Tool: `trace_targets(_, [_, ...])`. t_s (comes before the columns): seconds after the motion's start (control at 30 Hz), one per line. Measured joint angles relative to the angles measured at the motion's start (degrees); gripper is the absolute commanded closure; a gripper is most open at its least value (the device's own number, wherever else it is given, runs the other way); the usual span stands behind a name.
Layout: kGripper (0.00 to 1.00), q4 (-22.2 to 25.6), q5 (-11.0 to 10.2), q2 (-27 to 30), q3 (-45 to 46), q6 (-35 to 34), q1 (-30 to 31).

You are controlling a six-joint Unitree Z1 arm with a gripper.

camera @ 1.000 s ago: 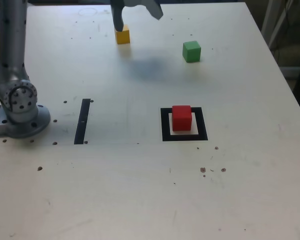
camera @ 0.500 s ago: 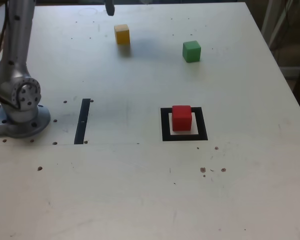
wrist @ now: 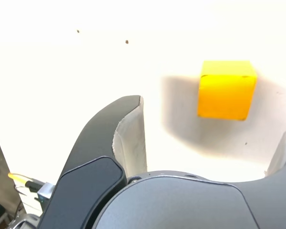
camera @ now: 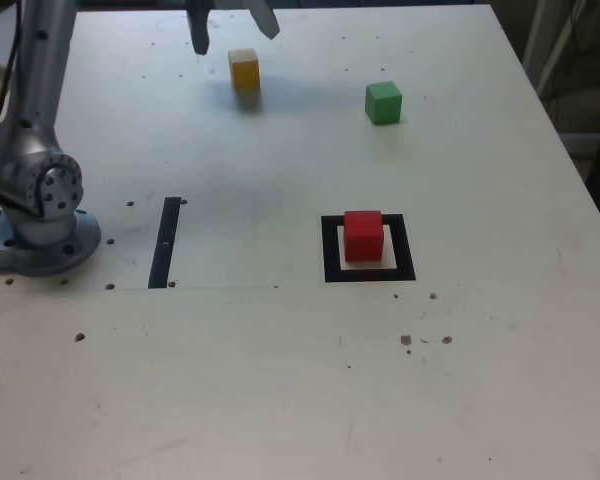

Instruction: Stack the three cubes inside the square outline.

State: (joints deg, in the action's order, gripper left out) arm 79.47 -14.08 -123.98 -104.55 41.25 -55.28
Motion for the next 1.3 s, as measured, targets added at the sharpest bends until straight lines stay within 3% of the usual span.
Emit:
trace_targets(0.6, [0.08, -2.16, 0.08, -5.6, -1.72, 0.87, -0.9])
trace_targets(0.7, [0.14, -2.08, 0.08, -5.89, -1.76, 0.87, -0.9])
trace_targets(0.8, [0.3, -1.57, 0.09, -6.45, -2.72, 0.87, -0.9])
trace_targets(1.0, [0.52, -1.75, 0.94, -6.79, -3.36, 0.39, -0.9])
trace_targets(1.3, [0.58, -2.09, 3.22, -7.35, -1.93, 0.83, -0.9])
